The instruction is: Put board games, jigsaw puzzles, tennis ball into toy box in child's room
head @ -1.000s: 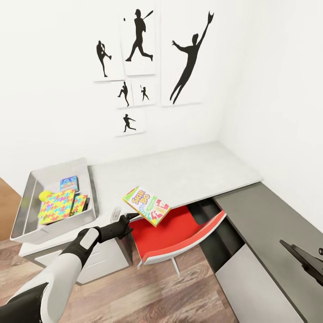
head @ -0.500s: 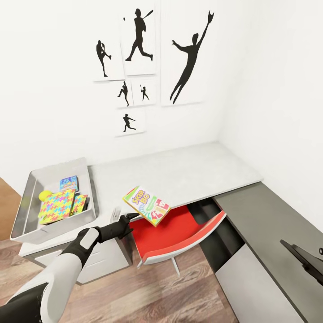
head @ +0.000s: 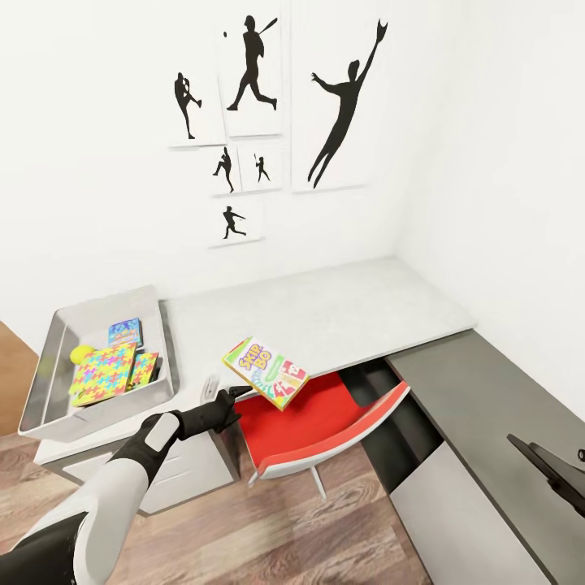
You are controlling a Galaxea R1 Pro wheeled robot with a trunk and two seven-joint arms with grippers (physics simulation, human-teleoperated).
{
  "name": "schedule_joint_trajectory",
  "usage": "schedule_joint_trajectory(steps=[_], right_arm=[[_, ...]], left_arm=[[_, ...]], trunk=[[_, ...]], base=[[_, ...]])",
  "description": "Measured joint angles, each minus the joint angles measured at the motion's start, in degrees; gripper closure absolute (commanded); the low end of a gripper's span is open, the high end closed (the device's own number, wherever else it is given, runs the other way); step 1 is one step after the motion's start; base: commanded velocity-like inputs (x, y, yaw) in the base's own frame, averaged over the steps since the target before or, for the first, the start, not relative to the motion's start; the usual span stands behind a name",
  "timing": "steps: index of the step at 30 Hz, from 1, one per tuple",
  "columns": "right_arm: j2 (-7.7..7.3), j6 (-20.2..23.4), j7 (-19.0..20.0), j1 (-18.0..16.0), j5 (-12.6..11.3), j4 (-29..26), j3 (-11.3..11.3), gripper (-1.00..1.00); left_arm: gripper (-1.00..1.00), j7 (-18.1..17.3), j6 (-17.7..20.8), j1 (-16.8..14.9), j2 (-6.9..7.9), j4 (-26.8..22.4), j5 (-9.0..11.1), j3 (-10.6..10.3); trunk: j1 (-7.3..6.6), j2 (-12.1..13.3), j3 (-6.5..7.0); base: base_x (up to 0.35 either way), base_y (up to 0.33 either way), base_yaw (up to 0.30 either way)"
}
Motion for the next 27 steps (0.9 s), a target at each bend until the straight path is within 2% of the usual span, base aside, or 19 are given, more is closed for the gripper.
schedule_joint_trajectory(steps=[16,27], right_arm=[[0.04,0.1,0.0,0.0,-0.3,0.0,0.0,-1.00],[0.09,0.1,0.0,0.0,-0.2,0.0,0.0,-1.00]], left_arm=[[-1.00,0.0,0.0,0.0,-0.17,0.0,0.0,0.0],[-1.00,0.0,0.0,0.0,-0.19,0.0,0.0,0.0]], trunk=[[0.00,0.0,0.00],[0.00,0.0,0.00]], base=[[0.000,-0.111,0.000],[0.000,-0.025,0.000]])
